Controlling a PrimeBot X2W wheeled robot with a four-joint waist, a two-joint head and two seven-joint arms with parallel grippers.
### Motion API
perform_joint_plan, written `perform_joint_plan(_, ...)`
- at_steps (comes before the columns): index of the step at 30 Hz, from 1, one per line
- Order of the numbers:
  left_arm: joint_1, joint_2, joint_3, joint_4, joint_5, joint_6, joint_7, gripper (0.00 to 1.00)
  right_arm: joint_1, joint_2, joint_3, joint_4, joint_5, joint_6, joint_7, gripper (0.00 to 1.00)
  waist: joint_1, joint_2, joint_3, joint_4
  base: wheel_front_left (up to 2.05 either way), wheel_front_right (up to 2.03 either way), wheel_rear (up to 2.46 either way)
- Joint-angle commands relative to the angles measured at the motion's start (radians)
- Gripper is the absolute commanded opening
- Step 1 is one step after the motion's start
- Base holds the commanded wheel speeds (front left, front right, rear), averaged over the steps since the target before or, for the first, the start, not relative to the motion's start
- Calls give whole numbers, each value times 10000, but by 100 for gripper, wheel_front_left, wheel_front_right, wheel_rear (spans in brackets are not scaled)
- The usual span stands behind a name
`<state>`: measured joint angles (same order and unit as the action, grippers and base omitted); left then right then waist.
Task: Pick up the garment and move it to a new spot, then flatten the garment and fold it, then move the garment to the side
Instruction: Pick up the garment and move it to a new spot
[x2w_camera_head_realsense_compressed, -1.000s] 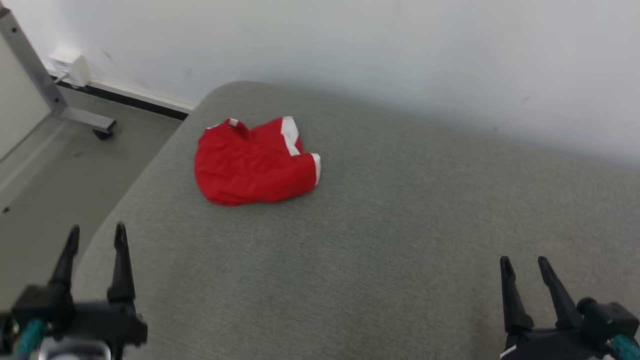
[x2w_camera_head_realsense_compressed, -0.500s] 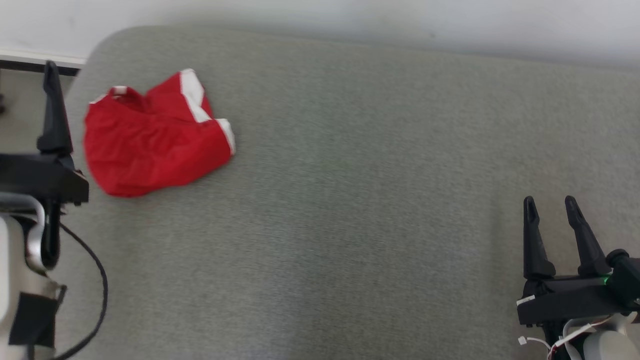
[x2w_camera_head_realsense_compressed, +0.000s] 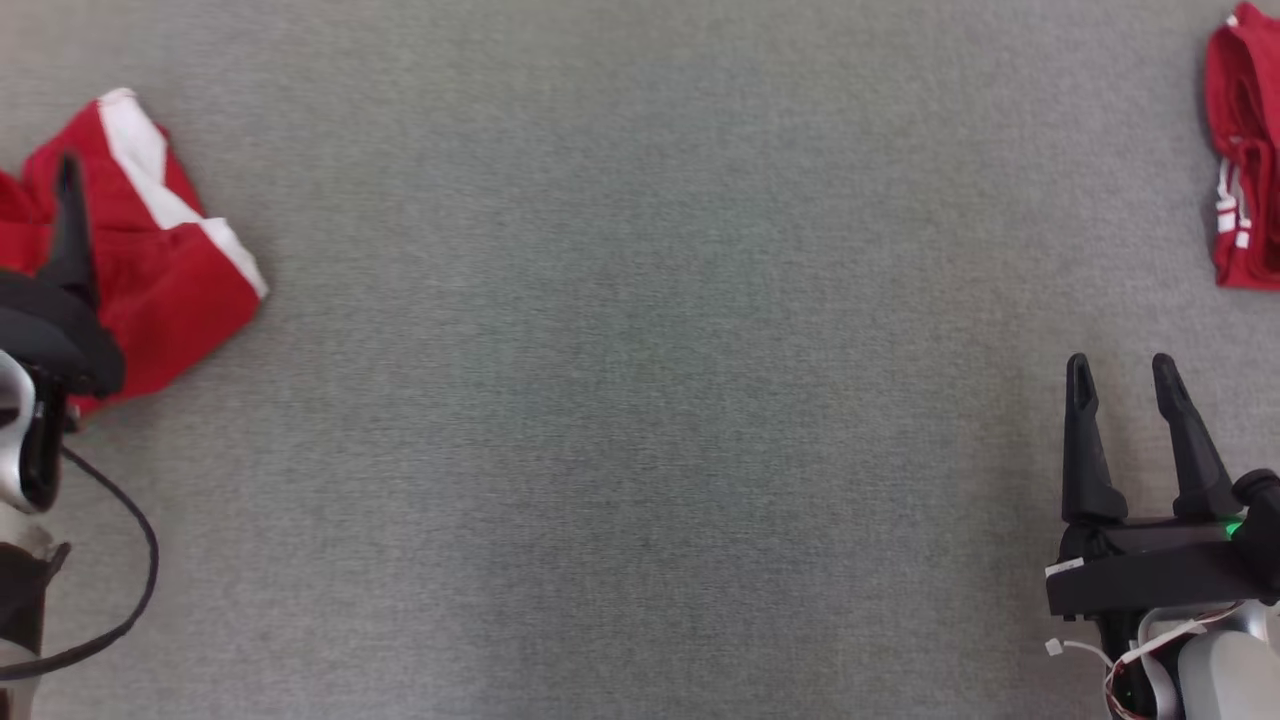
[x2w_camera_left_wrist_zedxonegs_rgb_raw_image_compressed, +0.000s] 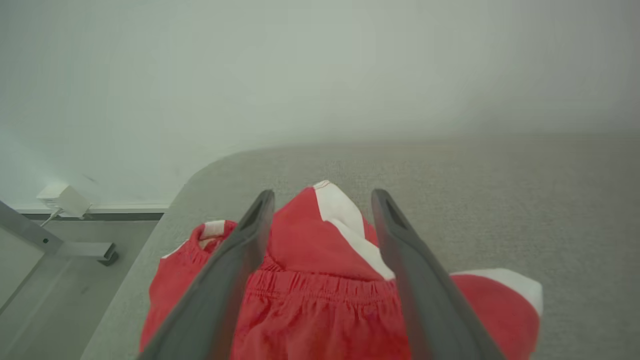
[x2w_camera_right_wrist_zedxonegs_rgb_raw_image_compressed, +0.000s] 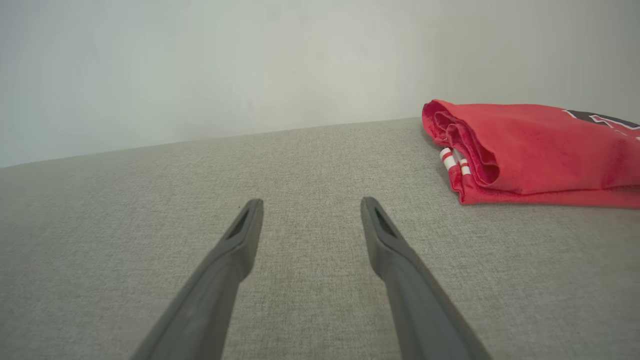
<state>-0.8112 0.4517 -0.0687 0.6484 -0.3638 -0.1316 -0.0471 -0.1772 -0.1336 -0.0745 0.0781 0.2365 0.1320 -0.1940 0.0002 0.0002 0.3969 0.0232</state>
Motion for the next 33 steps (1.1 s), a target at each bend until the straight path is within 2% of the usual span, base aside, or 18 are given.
perform_joint_plan(1,-116,44,-101,91,-84,23,50,100,-86,-60,-32,-37,-45,-30,14,100,-2,-2,287,-282,0,0,0)
perform_joint_plan(3,-211,206,-295,528,-310,24,392,100,-127,-81,-57,-81,-63,-30,67,100,-2,-2,308,-276,0,0,0)
perform_joint_plan(10,-436,245,-802,1861,-1042,23,1496,100,-232,-12,-16,-190,-142,-30,141,100,-2,-2,357,-298,0,0,0)
perform_joint_plan(16,-348,-8,-1179,2879,-1855,14,2906,100,-280,12,72,-176,-141,-30,141,100,-2,-2,370,-448,0,0,0)
perform_joint_plan(17,-326,-13,-1315,3039,-2056,11,3100,50,-294,6,76,-161,-131,-30,136,100,-2,-2,362,-495,0,0,0)
perform_joint_plan(18,-338,55,-1362,3101,-2071,13,3020,27,-302,3,72,-154,-127,-30,130,100,-2,-2,355,-518,0,0,0)
perform_joint_plan(19,-362,94,-1416,3166,-2067,13,2954,0,-304,1,71,-145,-124,-30,127,100,-2,-2,338,-542,0,0,0)
perform_joint_plan(27,-829,257,-1600,3364,-1760,80,1644,0,-201,37,-30,-64,-169,-30,81,100,-2,-2,49,-481,0,0,0)
perform_joint_plan(33,-1248,385,-1811,3241,-1351,114,326,0,-86,106,75,143,-50,-30,-6,100,-2,-2,-594,-275,0,0,0)
